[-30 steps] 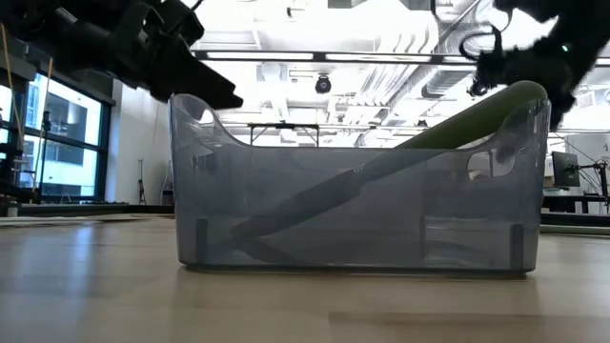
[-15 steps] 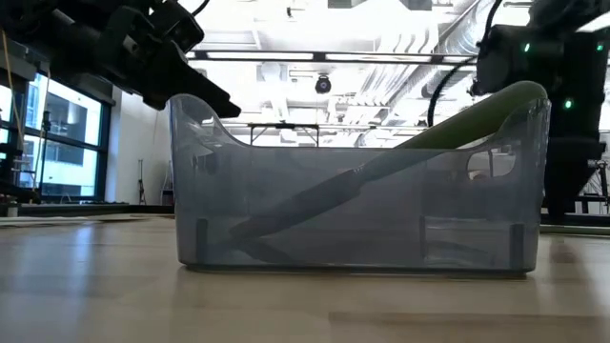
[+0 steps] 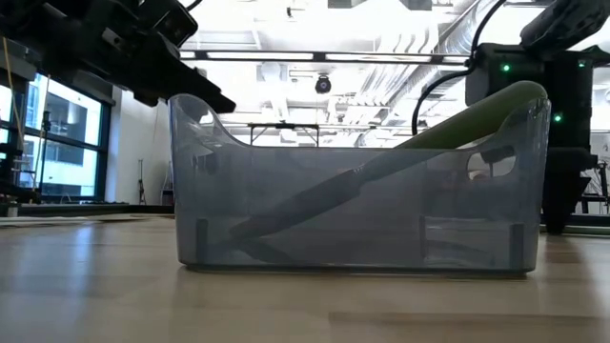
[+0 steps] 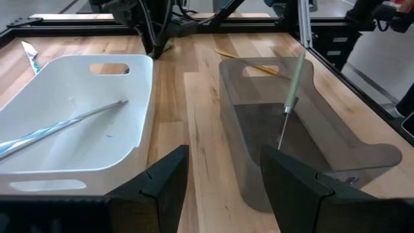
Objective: Sort silverware by color (type)
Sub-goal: Put the light green table knife into the black bin
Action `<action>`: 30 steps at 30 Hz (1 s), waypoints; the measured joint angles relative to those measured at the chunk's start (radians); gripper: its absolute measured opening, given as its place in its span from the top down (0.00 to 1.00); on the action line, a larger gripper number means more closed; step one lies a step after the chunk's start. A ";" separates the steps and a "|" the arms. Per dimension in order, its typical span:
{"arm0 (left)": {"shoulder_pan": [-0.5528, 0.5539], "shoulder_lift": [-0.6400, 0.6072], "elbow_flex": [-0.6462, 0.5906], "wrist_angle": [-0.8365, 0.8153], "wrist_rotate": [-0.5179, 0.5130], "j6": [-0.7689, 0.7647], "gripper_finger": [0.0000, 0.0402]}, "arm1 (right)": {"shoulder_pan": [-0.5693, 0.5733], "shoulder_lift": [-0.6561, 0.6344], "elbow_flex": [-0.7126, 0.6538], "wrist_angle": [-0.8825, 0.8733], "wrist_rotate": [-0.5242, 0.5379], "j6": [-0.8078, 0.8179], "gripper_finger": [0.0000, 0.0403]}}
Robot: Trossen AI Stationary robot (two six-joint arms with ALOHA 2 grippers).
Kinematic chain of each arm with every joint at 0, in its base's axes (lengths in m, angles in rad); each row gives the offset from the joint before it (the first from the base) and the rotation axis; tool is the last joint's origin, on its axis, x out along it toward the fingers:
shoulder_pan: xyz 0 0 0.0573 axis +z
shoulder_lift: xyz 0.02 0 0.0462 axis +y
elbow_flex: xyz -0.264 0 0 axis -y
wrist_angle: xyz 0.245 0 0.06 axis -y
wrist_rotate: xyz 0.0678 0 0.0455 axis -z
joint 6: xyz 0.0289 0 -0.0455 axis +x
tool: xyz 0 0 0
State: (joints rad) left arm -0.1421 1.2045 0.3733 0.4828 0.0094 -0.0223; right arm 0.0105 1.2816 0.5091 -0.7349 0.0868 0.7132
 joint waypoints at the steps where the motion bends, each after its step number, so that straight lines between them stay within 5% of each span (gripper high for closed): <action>1: -0.004 0.000 0.000 0.000 -0.001 0.000 0.55 | 0.000 0.000 0.000 0.003 -0.010 0.000 0.82; 8: -0.028 0.000 0.000 0.000 -0.036 0.013 0.55 | 0.001 0.000 0.007 -0.009 -0.021 0.006 0.97; 16: -0.038 0.000 0.000 -0.003 -0.048 0.016 0.55 | 0.045 -0.057 0.085 -0.049 -0.089 0.076 0.97; 30: -0.038 0.000 0.000 -0.008 -0.048 0.008 0.55 | 0.335 -0.099 0.356 -0.286 -0.061 0.366 1.00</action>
State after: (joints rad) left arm -0.1799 1.2041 0.3733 0.4744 -0.0387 -0.0139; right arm 0.3458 1.1828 0.8647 -1.0205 0.0259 1.0787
